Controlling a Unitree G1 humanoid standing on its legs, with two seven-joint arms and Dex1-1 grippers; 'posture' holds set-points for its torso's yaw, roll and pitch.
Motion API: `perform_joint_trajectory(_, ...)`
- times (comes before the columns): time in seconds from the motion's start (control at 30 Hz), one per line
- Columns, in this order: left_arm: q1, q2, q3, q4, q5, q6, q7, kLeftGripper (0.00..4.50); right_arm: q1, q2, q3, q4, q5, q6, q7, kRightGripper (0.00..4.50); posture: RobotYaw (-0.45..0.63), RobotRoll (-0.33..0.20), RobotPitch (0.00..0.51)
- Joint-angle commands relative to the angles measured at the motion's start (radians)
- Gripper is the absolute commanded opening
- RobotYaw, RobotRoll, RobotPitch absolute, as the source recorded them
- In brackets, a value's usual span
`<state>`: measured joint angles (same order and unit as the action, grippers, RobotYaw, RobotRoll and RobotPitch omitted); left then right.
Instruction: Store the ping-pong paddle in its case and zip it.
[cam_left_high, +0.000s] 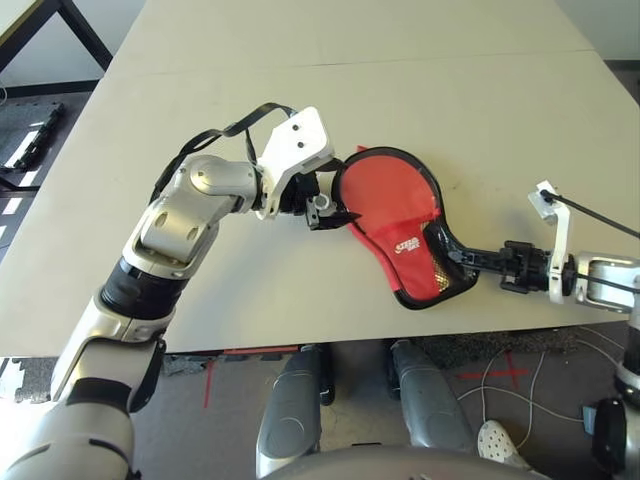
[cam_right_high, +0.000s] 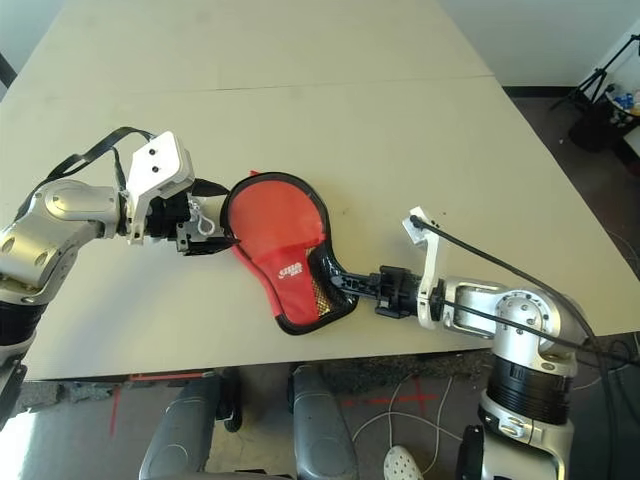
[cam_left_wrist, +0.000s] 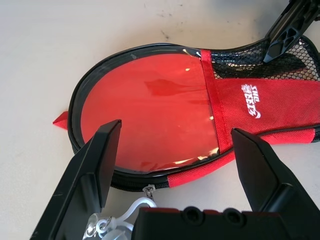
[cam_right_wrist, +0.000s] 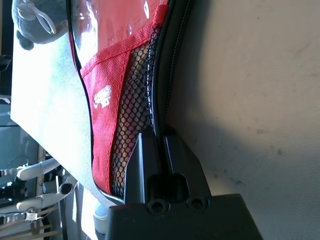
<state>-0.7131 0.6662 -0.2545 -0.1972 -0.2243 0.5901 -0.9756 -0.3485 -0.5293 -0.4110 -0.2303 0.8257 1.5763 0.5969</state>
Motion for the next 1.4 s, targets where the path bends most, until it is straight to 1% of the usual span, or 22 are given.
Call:
perform_joint_trajectory(0.03,0.007,-0.002,-0.003,0.005,0.009,-0.009,-0.006,4.5,-0.004,-0.04,-0.019,-0.005,0.035,0.032,0.023,1.37,-0.03,0.0,0.235)
perform_joint_trajectory(0.07,0.006,-0.003,-0.003,0.006,0.008,-0.01,-0.006,4.5,-0.016,-0.076,-0.009,0.012,0.041,0.034,0.032,1.69,-0.03,0.0,0.235)
perform_joint_trajectory(0.17,0.008,-0.002,-0.002,0.006,0.007,-0.01,-0.007,4.5,-0.081,-0.186,-0.03,0.067,0.089,0.024,0.114,2.64,-0.03,0.0,0.235)
perform_joint_trajectory(0.23,0.008,-0.001,-0.002,0.007,0.007,-0.011,-0.008,4.5,-0.092,-0.24,-0.013,0.082,0.097,-0.01,0.152,3.26,-0.03,0.0,0.236)
perform_joint_trajectory(0.3,0.007,0.002,0.0,0.007,0.007,-0.011,-0.009,4.5,-0.086,-0.299,0.025,0.095,0.076,-0.089,0.2,3.79,-0.04,0.0,0.235)
perform_joint_trajectory(0.37,0.002,0.007,0.004,0.011,0.008,-0.013,-0.011,4.5,-0.077,-0.347,0.069,0.118,0.013,-0.258,0.276,4.44,-0.04,0.0,0.234)
perform_joint_trajectory(0.47,-0.006,0.015,0.015,0.019,0.008,-0.018,-0.012,4.5,-0.108,-0.375,0.139,0.19,-0.062,-0.444,0.36,4.48,-0.05,0.0,0.23)
perform_joint_trajectory(0.57,-0.012,0.027,0.028,0.032,0.007,-0.026,-0.013,4.5,-0.161,-0.371,0.209,0.259,-0.133,-0.628,0.455,4.48,-0.06,0.0,0.228)
perform_joint_trajectory(0.67,-0.016,0.045,0.044,0.046,0.01,-0.033,-0.013,4.5,-0.237,-0.374,0.315,0.357,-0.206,-0.725,0.546,4.48,-0.06,0.0,0.227)
perform_joint_trajectory(0.7,-0.017,0.052,0.049,0.05,0.012,-0.034,-0.012,4.5,-0.264,-0.369,0.349,0.39,-0.234,-0.764,0.577,4.48,-0.06,0.0,0.227)
perform_joint_trajectory(0.8,-0.025,0.077,0.066,0.067,0.023,-0.03,-0.005,4.5,-0.348,-0.337,0.454,0.502,-0.356,-0.958,0.666,4.48,-0.05,0.0,0.228)
perform_joint_trajectory(0.87,-0.028,0.088,0.07,0.074,0.028,-0.027,-0.005,4.5,-0.392,-0.318,0.499,0.572,-0.411,-1.047,0.717,4.48,-0.05,0.0,0.228)
perform_joint_trajectory(0.93,-0.032,0.1,0.078,0.082,0.036,-0.019,-0.005,4.5,-0.457,-0.279,0.538,0.666,-0.468,-1.157,0.763,4.48,-0.05,0.0,0.228)
perform_joint_trajectory(1.03,-0.031,0.114,0.082,0.095,0.047,-0.017,-0.006,4.5,-0.538,-0.22,0.581,0.801,-0.543,-1.292,0.813,4.48,-0.04,0.0,0.229)
perform_joint_trajectory(1.17,-0.025,0.127,0.083,0.109,0.059,-0.021,-0.009,4.5,-0.606,-0.143,0.611,0.942,-0.613,-1.437,0.855,4.48,-0.03,0.0,0.228)
perform_joint_trajectory(1.27,-0.021,0.133,0.083,0.113,0.063,-0.016,-0.007,4.5,-0.646,-0.082,0.62,1.038,-0.653,-1.521,0.883,4.48,-0.03,0.0,0.229)
perform_joint_trajectory(1.4,-0.01,0.134,0.087,0.109,0.064,-0.01,-0.008,4.5,-0.675,-0.024,0.636,1.144,-0.71,-1.622,0.906,4.48,-0.01,0.0,0.231)
